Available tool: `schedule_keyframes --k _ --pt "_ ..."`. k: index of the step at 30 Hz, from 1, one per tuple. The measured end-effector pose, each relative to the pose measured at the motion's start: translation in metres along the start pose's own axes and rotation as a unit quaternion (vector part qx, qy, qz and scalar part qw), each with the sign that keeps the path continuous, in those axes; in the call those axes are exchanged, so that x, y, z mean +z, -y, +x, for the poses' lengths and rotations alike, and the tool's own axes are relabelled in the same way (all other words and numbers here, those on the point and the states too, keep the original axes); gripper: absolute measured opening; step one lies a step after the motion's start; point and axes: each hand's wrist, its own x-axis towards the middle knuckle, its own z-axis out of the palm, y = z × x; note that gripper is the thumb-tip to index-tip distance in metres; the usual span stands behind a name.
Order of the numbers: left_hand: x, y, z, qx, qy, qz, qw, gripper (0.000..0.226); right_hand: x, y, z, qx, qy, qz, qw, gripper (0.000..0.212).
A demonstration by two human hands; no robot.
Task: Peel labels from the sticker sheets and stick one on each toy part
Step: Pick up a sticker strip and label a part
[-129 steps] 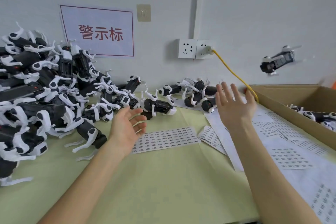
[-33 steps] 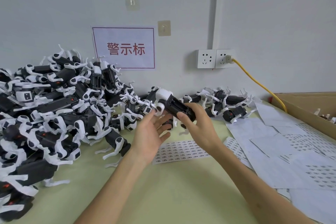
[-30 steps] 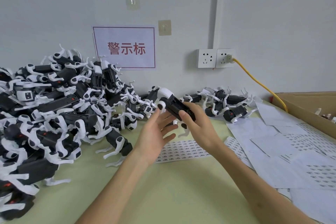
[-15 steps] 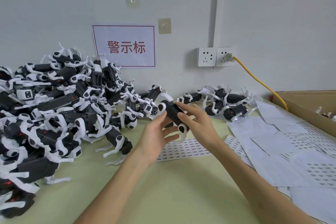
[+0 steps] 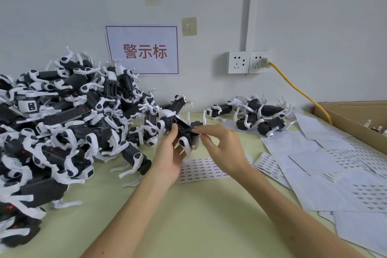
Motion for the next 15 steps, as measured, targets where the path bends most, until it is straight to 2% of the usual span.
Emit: schedule_keyframes --k 2,4,7,9,10,15 --pt "-0.003 -0.002 0.002 -0.002 -0.021 0.011 1.000 0.054 -0.001 -0.002 0.001 0.027 -0.018 0.006 0.999 0.027" --pt "-0.005 -0.005 0.003 0.006 -0.034 -0.006 0.999 0.053 -0.004 -0.007 0.004 0.067 0.024 -0.016 0.997 0.024" --pt "-0.009 -0.008 0.004 0.004 -0.037 -0.027 0.999 0.050 -0.006 -0.017 0.004 0.104 0.199 -0.123 0.967 0.019" --pt "-0.009 -0.008 0.004 -0.017 -0.037 -0.054 0.998 0.036 -0.004 -0.021 0.000 0.116 0.304 -0.212 0.921 0.030" --pt "-0.007 -0.008 0.003 -0.026 -0.037 -0.069 0.997 0.030 -0.002 -0.022 -0.001 0.121 0.330 -0.236 0.906 0.036" --pt "-0.003 -0.007 0.000 -0.028 -0.043 -0.033 0.998 0.025 0.000 -0.025 0.002 0.128 0.333 -0.225 0.907 0.042"
